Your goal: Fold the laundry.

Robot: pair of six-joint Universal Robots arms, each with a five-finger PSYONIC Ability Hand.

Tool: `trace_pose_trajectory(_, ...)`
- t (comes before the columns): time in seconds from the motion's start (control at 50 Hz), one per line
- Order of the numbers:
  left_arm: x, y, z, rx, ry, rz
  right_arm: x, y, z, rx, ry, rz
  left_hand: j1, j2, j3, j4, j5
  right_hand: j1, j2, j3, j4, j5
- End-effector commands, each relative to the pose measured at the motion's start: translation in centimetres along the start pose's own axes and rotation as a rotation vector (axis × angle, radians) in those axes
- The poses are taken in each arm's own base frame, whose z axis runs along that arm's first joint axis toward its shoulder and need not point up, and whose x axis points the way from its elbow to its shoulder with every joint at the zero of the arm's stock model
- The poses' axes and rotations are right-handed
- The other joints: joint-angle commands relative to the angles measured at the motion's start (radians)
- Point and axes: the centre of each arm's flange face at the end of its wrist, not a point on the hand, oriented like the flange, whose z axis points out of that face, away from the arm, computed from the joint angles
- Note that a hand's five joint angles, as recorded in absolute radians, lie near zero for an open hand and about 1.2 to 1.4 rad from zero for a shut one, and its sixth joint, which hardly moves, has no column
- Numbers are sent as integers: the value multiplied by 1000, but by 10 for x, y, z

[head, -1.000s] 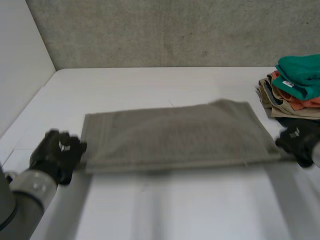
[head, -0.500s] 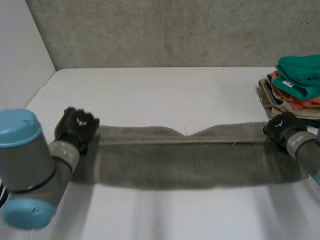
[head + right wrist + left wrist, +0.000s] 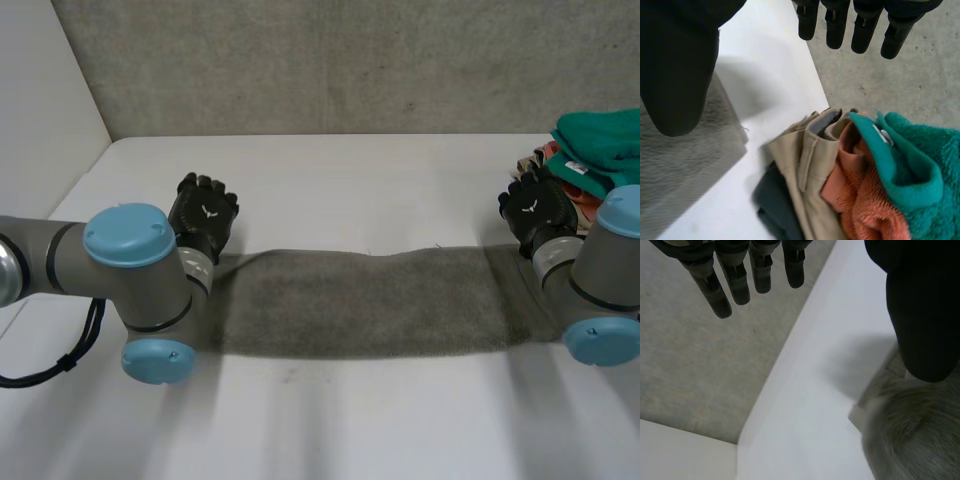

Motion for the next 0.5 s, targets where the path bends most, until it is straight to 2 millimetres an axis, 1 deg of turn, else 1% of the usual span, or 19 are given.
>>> trace_pose_trajectory(0.02,-28,-24,-25,39,-46,-26,14,-7,-39,-41,-69,104,-18,-38,-42,-34,-48,-61,-41,-43,-46,-47)
trace_pose_trajectory(0.04,-31,-25,-30,41,-46,-26,20,-5,-47,-49,-86,123,-18,-38,-42,-34,-48,-61,-41,-43,-46,-47)
trace_pose_trajectory(0.06,-36,-28,-39,47,-48,-31,24,-4,-51,-52,-92,135,-18,-38,-42,-34,-48,-61,-41,-43,-46,-47)
trace_pose_trajectory(0.08,-38,-28,-43,46,-49,-31,27,-2,-55,-52,-102,148,-18,-38,-42,-34,-48,-61,-41,-43,-46,-47)
trace_pose_trajectory(0.1,-40,-28,-48,47,-48,-35,35,0,-63,-50,-118,172,-18,-38,-42,-34,-48,-61,-41,-43,-46,-47)
trace_pose_trajectory(0.12,-41,-28,-58,47,-40,-45,38,3,-66,-53,-131,186,-18,-38,-42,-34,-48,-61,-41,-43,-46,-47)
trace_pose_trajectory(0.16,-42,-26,-67,44,-34,-60,41,8,-72,-56,-165,211,-18,-38,-42,-34,-48,-61,-41,-43,-46,-47)
trace_pose_trajectory(0.18,-41,-25,-71,42,-28,-69,41,17,-77,-81,-199,235,-19,-38,-43,-35,-48,-61,-41,-43,-46,-47)
trace_pose_trajectory(0.22,-40,-21,-83,31,-15,-102,41,27,-80,-107,-233,257,-19,-38,-43,-35,-48,-37,-16,-19,-21,-22)
trace_pose_trajectory(0.24,-40,-20,-85,30,-12,-111,40,34,-83,-120,-255,279,-19,-38,-43,-35,-48,-28,-7,-10,-12,-13)
trace_pose_trajectory(0.3,-37,-16,-91,17,3,-147,41,44,-83,-136,-263,299,-18,-38,-42,-34,-48,10,31,28,26,25)
trace_pose_trajectory(0.38,-33,-14,-93,8,17,-177,25,61,-75,-166,-296,309,-15,-35,-39,-31,-45,54,75,72,70,69)
trace_pose_trajectory(0.4,-32,-13,-94,7,20,-179,18,69,-70,-183,-304,312,-15,-35,-39,-31,-45,113,133,131,128,127)
trace_pose_trajectory(0.44,-31,-13,-94,6,21,-182,16,73,-68,-189,-298,308,-12,-32,-36,-28,-42,268,289,286,283,282)
trace_pose_trajectory(0.46,-31,-12,-93,3,21,-181,17,76,-65,-198,-284,303,-12,-32,-36,-28,-42,664,685,682,680,679)
trace_pose_trajectory(0.5,-31,-12,-93,3,21,-183,20,78,-62,-204,-268,298,-15,-35,-39,-31,-45,1106,1127,1124,1122,1121)
